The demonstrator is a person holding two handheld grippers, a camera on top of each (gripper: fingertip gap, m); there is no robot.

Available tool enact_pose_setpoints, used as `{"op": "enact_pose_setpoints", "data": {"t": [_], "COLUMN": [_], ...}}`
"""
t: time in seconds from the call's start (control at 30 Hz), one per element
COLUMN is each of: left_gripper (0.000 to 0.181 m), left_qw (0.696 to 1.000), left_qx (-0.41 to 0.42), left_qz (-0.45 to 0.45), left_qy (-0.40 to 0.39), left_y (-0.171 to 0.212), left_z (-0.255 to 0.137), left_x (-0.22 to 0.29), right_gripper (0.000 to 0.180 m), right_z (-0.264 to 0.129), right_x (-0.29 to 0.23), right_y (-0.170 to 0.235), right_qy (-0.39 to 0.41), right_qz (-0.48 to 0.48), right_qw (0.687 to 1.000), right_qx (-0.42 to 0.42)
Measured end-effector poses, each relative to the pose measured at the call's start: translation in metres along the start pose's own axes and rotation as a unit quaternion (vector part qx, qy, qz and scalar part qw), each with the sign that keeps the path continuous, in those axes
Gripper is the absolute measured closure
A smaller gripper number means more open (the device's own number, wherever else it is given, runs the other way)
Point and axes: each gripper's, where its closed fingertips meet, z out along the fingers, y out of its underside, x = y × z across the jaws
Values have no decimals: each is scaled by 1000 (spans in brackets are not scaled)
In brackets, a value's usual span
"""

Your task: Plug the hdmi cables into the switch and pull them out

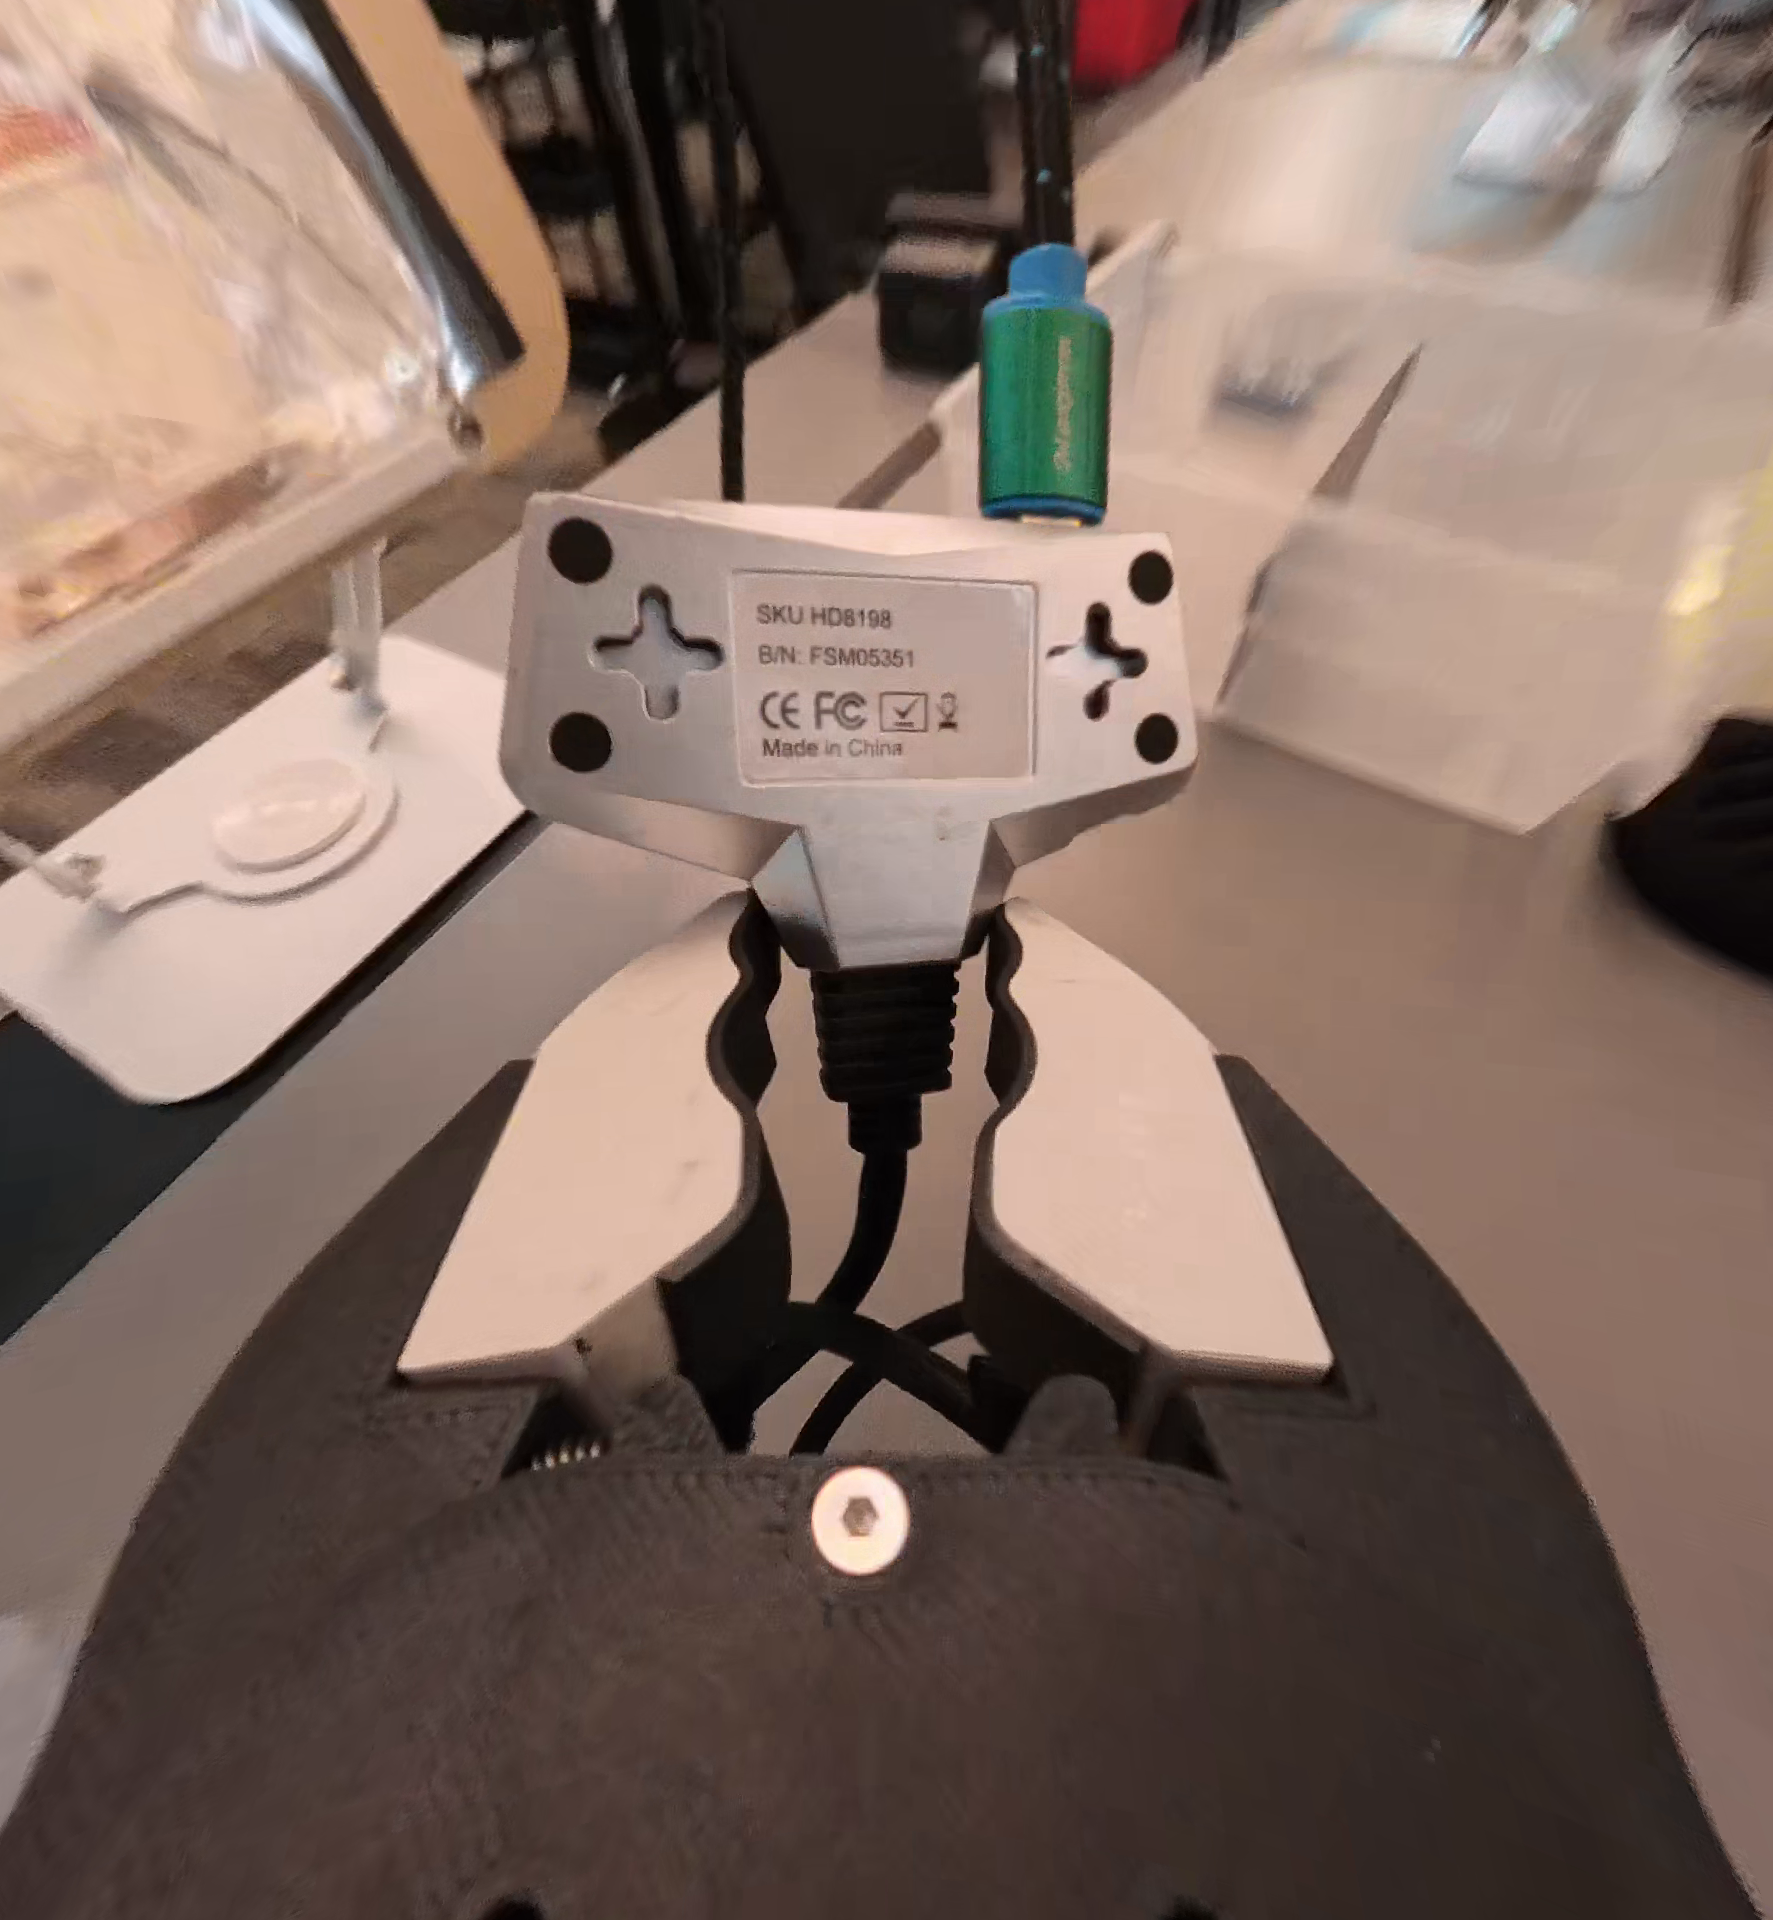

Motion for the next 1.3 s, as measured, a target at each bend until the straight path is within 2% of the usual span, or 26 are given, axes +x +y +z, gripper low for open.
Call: {"op": "enact_pose_setpoints", "data": {"t": [0.2, 0.43, 0.67, 0.9, 1.13, 1.3], "left_gripper": [143, 143, 143, 143, 143, 143], "left_qw": [989, 967, 948, 943, 936, 922], "left_qx": [104, 153, 194, 165, 175, 190], "left_qz": [-40, 38, 95, 136, 129, 132], "left_qy": [101, 202, 234, 256, 277, 310], "left_y": [-42, -59, -70, -58, -59, -61], "left_z": [-42, -84, -105, -102, -107, -119], "left_x": [17, 50, 72, 87, 90, 99], "right_gripper": [173, 173, 173, 173, 173, 173], "right_z": [0, 8, 10, 18, -9, -42], "right_x": [-7, -28, -44, -65, -92, -88], "right_y": [-7, -11, -12, -19, -33, -56], "right_qy": [-28, -91, -140, -165, -282, -326], "right_qz": [23, 59, 71, 36, 17, 25], "right_qw": [999, 993, 987, 985, 958, 942], "right_qx": [26, 39, 44, 22, 41, 83]}}
